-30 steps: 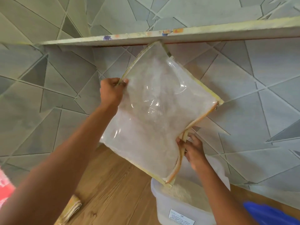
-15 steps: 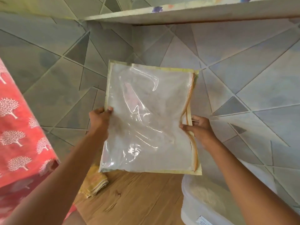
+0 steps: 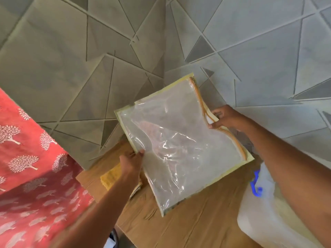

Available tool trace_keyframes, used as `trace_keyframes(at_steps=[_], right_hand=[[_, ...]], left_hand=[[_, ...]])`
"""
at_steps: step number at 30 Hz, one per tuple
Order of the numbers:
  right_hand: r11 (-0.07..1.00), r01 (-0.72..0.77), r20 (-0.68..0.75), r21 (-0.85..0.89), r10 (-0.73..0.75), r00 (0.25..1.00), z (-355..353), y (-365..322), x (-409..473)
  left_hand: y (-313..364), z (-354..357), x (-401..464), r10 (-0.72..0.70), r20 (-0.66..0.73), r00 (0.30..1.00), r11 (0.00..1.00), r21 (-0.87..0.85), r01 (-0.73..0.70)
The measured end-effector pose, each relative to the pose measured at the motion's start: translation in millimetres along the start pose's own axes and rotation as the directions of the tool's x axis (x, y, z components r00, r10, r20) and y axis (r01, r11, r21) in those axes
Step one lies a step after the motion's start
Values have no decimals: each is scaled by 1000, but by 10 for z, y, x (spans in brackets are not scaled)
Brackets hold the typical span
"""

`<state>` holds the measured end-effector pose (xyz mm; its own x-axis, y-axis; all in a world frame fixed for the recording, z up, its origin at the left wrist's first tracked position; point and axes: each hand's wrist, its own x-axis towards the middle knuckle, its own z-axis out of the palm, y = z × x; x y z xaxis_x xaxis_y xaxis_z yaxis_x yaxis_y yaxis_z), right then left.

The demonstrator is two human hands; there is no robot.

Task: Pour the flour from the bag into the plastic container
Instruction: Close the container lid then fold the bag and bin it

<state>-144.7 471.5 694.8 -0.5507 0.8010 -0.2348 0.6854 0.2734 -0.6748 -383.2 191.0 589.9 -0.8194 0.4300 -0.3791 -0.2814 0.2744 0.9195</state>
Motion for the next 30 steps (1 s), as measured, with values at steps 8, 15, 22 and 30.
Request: trace_keyframes(at_steps=[8,15,22,30], right_hand=[[922,-69,74,-382,105,992,578,374,629],[851,-87,72,-518,145,987,1005,796,991],[856,-164,-32,-490,170,985,902,612,713],[973,-88,-235,-211,36,971,502,160,-434]], left_hand=[[-803,177,90,-174,111,978,948,289,135],[-1019,290,27,-290,171,942,830,535,159],[-690,156,78,-332,269,904,717,694,57],[84,415,-558,224,494,840,767,442,-464]])
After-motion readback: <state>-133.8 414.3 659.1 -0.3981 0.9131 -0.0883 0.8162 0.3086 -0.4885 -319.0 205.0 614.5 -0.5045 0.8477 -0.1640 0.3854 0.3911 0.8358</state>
